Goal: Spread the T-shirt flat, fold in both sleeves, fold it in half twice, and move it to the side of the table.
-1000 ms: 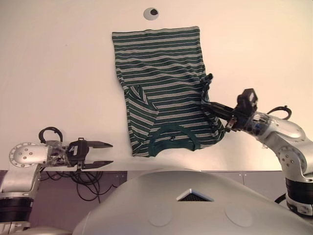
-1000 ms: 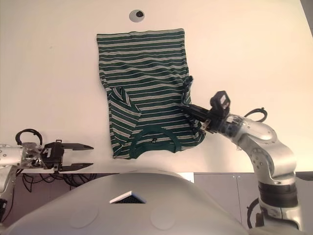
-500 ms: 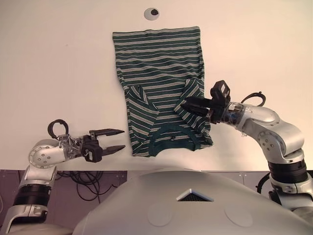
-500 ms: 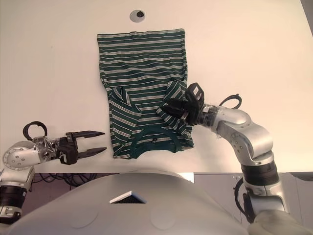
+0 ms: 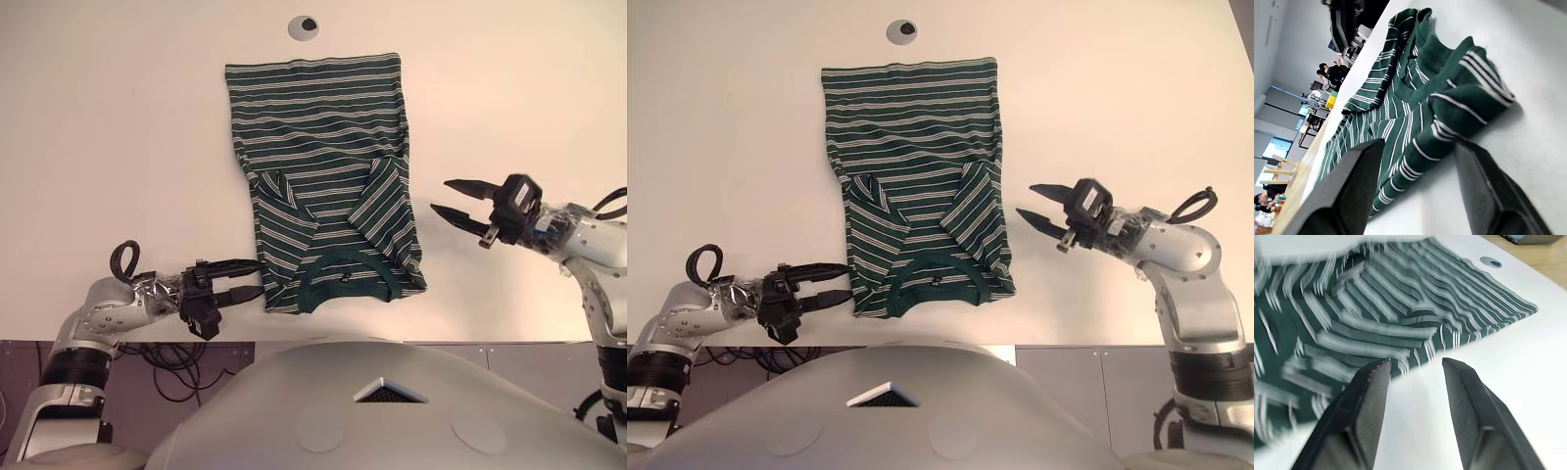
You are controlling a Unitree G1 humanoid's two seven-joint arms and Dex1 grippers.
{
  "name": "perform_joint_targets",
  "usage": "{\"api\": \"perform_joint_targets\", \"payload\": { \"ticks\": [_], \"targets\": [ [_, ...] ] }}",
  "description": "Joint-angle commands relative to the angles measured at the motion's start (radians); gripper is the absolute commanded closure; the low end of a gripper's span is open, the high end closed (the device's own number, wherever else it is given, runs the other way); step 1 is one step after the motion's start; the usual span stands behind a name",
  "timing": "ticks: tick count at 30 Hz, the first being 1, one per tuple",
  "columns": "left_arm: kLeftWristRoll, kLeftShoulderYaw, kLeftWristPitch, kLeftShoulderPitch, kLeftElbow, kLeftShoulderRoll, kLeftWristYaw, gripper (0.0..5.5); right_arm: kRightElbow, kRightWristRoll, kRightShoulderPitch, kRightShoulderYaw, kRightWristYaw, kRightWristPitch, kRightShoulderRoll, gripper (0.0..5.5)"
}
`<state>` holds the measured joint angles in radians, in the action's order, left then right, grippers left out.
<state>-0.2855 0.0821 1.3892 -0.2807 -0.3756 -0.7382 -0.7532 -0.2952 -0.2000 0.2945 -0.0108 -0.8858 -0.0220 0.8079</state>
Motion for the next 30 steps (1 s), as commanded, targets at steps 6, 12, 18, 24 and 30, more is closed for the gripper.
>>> {"api": "perform_joint_targets", "payload": {
  "ticks": [6,12,18,24,30],
  "targets": [
    [-0.354,0.132,-0.04,0.043,-0.056,-0.007,0.064,3.74,0.31,0.469,0.016,0.115,0.06,0.724,0.142,3.52],
    [-0.347,0.178,-0.07,0.064,-0.028,-0.035,0.098,4.24,0.301,0.557,-0.003,0.156,0.124,0.852,0.124,3.52],
    [-0.316,0.217,-0.111,0.067,0.017,-0.064,0.111,4.73,0.27,0.562,-0.036,0.213,0.149,0.872,0.099,3.52],
    [-0.283,0.254,-0.161,0.061,0.074,-0.097,0.117,5.15,0.277,0.575,-0.058,0.264,0.166,0.868,0.099,4.15],
    [-0.23,0.287,-0.206,0.062,0.117,-0.13,0.114,5.49,0.283,0.525,-0.04,0.288,0.155,0.845,0.126,5.25]
  ]
}}
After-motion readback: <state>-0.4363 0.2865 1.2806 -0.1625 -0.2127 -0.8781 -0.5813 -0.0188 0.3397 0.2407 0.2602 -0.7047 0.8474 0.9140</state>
